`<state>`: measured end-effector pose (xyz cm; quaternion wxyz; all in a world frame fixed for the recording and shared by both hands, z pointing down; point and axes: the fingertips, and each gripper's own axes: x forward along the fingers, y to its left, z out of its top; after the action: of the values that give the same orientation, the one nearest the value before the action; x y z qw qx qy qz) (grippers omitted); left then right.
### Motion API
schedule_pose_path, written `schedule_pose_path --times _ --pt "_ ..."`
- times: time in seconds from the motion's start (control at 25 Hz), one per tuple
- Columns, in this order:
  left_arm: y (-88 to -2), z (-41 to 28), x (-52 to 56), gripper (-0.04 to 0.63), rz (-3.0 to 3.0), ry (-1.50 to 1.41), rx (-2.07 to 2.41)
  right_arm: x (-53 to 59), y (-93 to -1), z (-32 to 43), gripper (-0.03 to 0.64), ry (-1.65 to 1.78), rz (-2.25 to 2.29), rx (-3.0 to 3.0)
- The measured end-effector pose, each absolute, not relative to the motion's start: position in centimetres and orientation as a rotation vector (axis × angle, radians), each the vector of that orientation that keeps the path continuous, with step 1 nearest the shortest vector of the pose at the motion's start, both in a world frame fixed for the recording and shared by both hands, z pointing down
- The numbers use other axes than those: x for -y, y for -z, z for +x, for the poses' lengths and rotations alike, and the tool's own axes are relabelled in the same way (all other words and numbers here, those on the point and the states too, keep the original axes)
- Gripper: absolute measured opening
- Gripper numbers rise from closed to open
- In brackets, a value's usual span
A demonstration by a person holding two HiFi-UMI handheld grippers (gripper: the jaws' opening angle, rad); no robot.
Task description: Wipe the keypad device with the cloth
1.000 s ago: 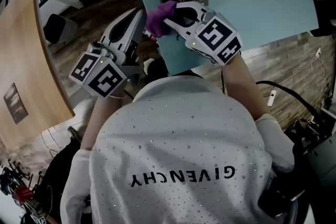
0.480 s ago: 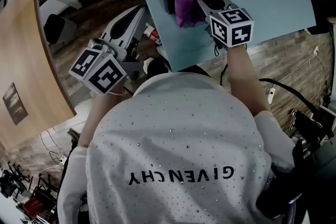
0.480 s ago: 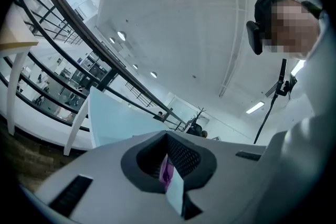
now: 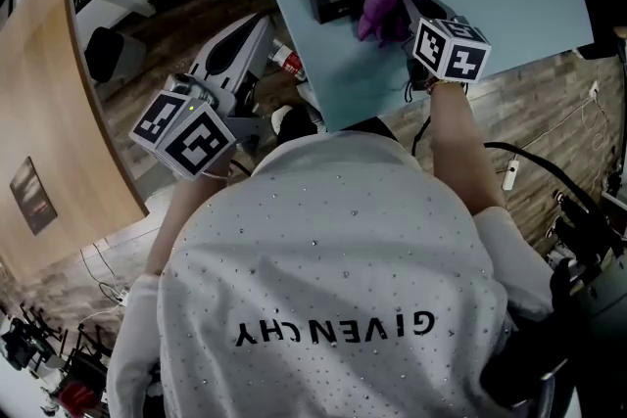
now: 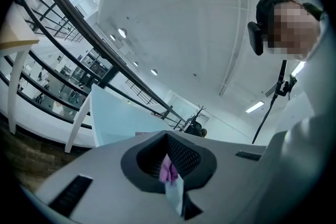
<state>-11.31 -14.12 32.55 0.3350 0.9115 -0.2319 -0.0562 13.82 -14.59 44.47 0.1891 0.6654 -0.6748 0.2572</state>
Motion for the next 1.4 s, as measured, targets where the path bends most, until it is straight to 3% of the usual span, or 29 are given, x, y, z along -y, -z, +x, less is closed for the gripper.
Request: schedule_pose_path --times 0.24,0.4,0.64,0.88,1.4 --pt "-32.6 -11.7 14.8 0.000 2.388 0.133 0.595 13.2 -45.8 16.3 0.066 -0.949 2.101 1.766" --pt "-32.9 -11.7 15.1 0.000 2.385 0.125 0.597 14.1 -42.5 14.4 0.066 -0.861 2.093 1.966" --pt "-32.9 -10.9 15.2 0.000 2.393 0.135 0.580 15.3 -38.5 4.0 0.066 -0.716 1.605 2.452" --pt "-32.5 -10.8 15.6 0.000 2.401 0.154 0.572 12.6 -41.9 -4.6 0.066 -0.624 1.022 2.470" --pt "-33.3 -13.4 16.2 0.000 2.361 0.152 0.660 12.8 -45.1 4.5 0.066 -0.594 1.243 2.147"
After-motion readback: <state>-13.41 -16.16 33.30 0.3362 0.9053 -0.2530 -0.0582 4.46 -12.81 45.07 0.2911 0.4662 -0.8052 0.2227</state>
